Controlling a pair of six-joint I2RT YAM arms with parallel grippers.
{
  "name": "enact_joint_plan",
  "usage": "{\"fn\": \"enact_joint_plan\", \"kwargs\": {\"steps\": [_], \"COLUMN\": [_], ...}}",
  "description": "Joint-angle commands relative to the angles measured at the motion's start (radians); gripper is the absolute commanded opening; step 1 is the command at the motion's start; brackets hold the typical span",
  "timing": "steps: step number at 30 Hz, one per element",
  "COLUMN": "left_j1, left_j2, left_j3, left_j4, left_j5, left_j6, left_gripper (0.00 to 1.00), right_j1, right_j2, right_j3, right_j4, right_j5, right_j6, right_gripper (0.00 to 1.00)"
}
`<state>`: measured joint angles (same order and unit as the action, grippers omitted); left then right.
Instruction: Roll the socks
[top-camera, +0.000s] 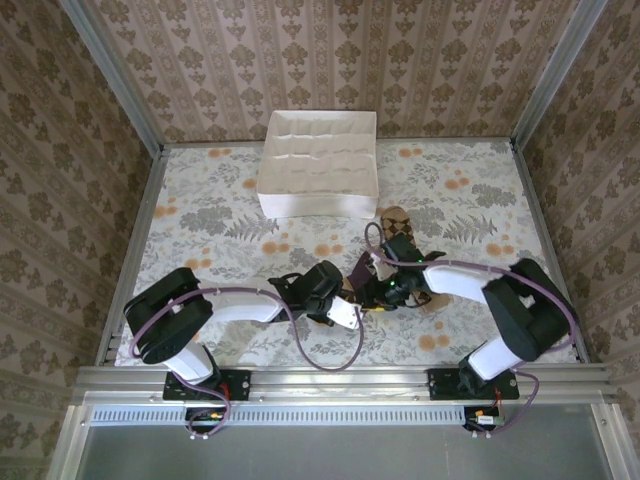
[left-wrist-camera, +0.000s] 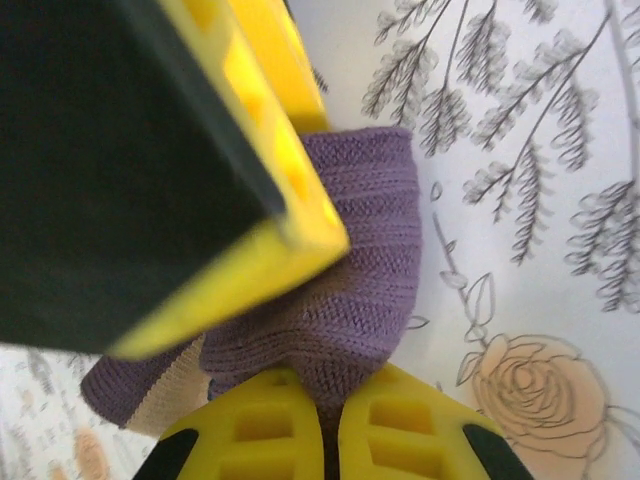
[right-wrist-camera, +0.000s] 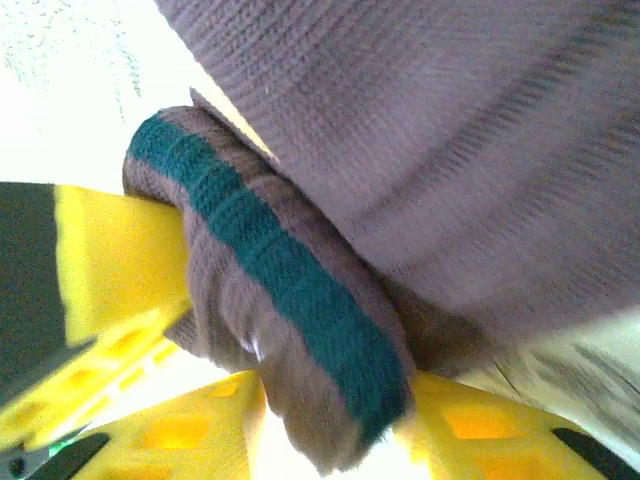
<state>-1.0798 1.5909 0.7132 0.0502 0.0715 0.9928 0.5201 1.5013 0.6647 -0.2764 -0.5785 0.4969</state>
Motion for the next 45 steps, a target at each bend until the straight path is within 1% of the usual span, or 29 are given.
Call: {"fn": "enact_joint_plan", "kwargs": {"steps": [1, 5, 7, 10, 14, 18, 19, 21, 23, 26, 29, 31, 37, 45], "left_j1": [0.015, 0.064, 0.082, 0.105, 0.132, 0.168, 0.178, 0.195, 0.209, 0.216, 0.22, 0.224, 0.238, 0.248], "left_j2": [0.034, 0.046, 0.063, 0.092, 0.134, 0.192, 0.21, 0.248, 0.282, 0.318, 0.349, 0.369, 0.415, 0.452], "left_j3": [0.019, 0.077, 0.108, 0.152, 0.206, 0.279, 0.303, 0.349, 0.39, 0.428, 0.461, 0.485, 0.532, 0.569], "left_j4": [-0.259, -0.363, -0.416, -0.481, -0.553, -0.658, -0.694, -0.753, -0.796, -0.827, -0.853, -0.881, -0.918, -0.949], "left_j5": [0.172, 0.301, 0.345, 0.402, 0.469, 0.553, 0.565, 0.624, 0.649, 0.659, 0.663, 0.671, 0.696, 0.714], "left_j6": [-0.072, -0.096, -0.094, -0.087, -0.075, -0.062, -0.058, -0.052, -0.053, -0.069, -0.084, -0.087, -0.115, -0.128], "left_gripper": [0.0, 0.0, 0.0, 0.0, 0.0, 0.0, 0.0, 0.0, 0.0, 0.0, 0.0, 0.0, 0.0, 0.0], "right_j1": [-0.024, -0.041, -0.045, -0.046, -0.04, 0.0, 0.017, 0.071, 0.14, 0.234, 0.285, 0.301, 0.303, 0.324], "right_j2": [-0.164, -0.36, -0.45, -0.572, -0.687, -0.789, -0.81, -0.844, -0.852, -0.814, -0.75, -0.721, -0.671, -0.604], "right_j3": [-0.029, -0.065, -0.092, -0.134, -0.178, -0.22, -0.23, -0.252, -0.266, -0.279, -0.286, -0.297, -0.313, -0.34], "right_j4": [-0.082, -0.119, -0.118, -0.102, -0.084, -0.068, -0.056, -0.032, -0.01, 0.024, 0.077, 0.121, 0.214, 0.306], "right_j5": [0.12, 0.225, 0.263, 0.284, 0.276, 0.281, 0.282, 0.311, 0.352, 0.413, 0.431, 0.433, 0.439, 0.416], "right_j6": [-0.043, -0.088, -0.098, -0.109, -0.139, -0.178, -0.186, -0.207, -0.227, -0.252, -0.268, -0.281, -0.326, -0.339], "right_gripper": [0.42, 0.45, 0.47, 0.47, 0.43, 0.41, 0.41, 0.42, 0.42, 0.45, 0.47, 0.48, 0.57, 0.58]}}
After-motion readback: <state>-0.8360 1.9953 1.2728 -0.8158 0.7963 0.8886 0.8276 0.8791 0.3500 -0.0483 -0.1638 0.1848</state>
